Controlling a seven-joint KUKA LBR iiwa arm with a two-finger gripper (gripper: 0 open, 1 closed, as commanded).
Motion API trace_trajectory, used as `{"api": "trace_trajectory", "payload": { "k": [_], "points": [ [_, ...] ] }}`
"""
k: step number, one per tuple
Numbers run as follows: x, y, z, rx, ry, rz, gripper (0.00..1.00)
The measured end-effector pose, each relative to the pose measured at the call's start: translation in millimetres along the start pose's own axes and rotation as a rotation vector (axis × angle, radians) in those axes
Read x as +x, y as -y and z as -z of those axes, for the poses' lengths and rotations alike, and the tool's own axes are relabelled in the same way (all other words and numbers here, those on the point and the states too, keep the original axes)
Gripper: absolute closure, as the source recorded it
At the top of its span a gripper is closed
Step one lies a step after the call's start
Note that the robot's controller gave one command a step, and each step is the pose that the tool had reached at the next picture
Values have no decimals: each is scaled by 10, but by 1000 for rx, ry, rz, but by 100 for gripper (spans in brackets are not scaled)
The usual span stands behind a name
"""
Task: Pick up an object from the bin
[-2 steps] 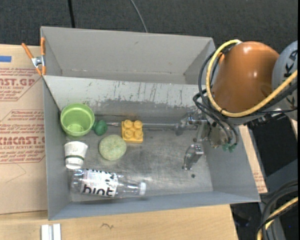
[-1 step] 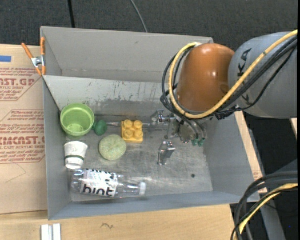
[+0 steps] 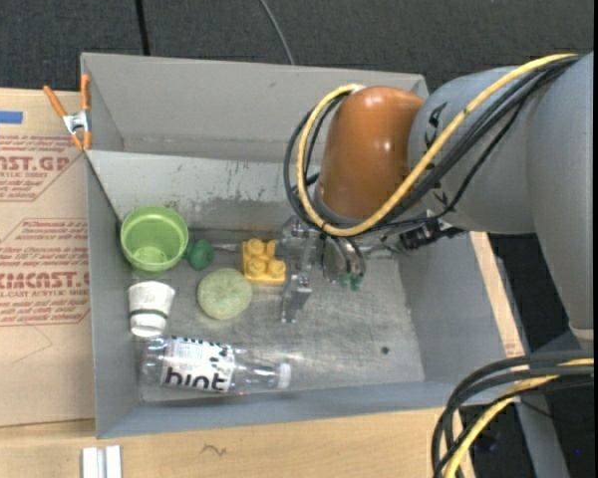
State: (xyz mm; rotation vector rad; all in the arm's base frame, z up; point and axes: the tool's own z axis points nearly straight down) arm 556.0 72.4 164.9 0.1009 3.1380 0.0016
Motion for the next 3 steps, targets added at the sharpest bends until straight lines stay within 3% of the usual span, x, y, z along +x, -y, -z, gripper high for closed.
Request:
{"api": "trace_trajectory", "payload": {
  "k": [1,2,3],
  "points": [
    [131,-310,-178,1,-1,207,0],
    [50,-434,-613,-1,0,247,0],
    [-167,-508,-839,-6,23,151,100]
  ]
}}
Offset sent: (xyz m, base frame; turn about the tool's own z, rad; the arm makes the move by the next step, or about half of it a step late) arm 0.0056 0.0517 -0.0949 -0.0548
